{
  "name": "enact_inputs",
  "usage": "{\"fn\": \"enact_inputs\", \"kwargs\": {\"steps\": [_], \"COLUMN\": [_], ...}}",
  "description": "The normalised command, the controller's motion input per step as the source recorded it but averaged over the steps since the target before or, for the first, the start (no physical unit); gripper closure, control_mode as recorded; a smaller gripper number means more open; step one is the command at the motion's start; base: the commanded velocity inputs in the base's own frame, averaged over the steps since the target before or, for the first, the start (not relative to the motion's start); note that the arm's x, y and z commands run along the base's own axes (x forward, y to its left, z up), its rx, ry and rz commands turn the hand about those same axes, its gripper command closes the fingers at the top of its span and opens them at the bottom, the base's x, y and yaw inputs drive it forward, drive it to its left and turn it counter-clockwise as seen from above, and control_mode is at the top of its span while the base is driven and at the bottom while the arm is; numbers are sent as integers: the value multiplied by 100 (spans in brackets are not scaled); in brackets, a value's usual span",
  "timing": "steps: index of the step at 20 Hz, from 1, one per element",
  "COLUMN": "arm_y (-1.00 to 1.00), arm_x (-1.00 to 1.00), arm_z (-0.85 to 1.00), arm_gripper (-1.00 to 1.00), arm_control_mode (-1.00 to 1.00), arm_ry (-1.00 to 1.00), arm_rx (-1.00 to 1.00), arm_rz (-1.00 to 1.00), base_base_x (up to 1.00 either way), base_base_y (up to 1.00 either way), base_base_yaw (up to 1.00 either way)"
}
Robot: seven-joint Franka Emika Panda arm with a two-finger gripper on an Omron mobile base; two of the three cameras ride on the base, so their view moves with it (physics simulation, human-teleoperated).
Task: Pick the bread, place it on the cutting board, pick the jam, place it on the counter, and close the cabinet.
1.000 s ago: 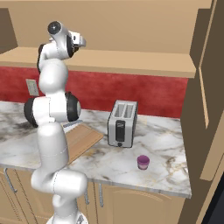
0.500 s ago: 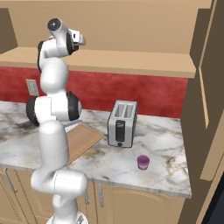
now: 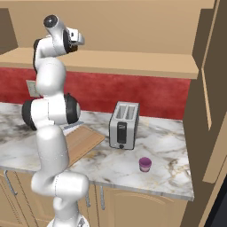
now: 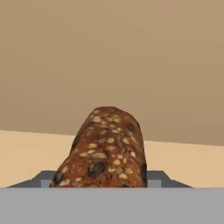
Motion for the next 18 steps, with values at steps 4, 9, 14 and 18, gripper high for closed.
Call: {"fn": "enact_inputs", "kwargs": {"steps": [4, 9, 14, 18], "arm_y": [-7, -12, -15, -17], "arm_x": [-41, -35, -31, -31], "arm_z": [-1, -8, -7, -2], "arm_gripper": [100, 100, 100, 100], "arm_control_mode": [-100, -100, -100, -100], "arm_ry": [0, -4, -9, -10], "arm_rx": [0, 0, 0, 0], "arm_rz": [0, 0, 0, 0], "base_base_x": [0, 0, 0, 0], "base_base_y": [0, 0, 0, 0], "base_base_yaw": [0, 0, 0, 0]}}
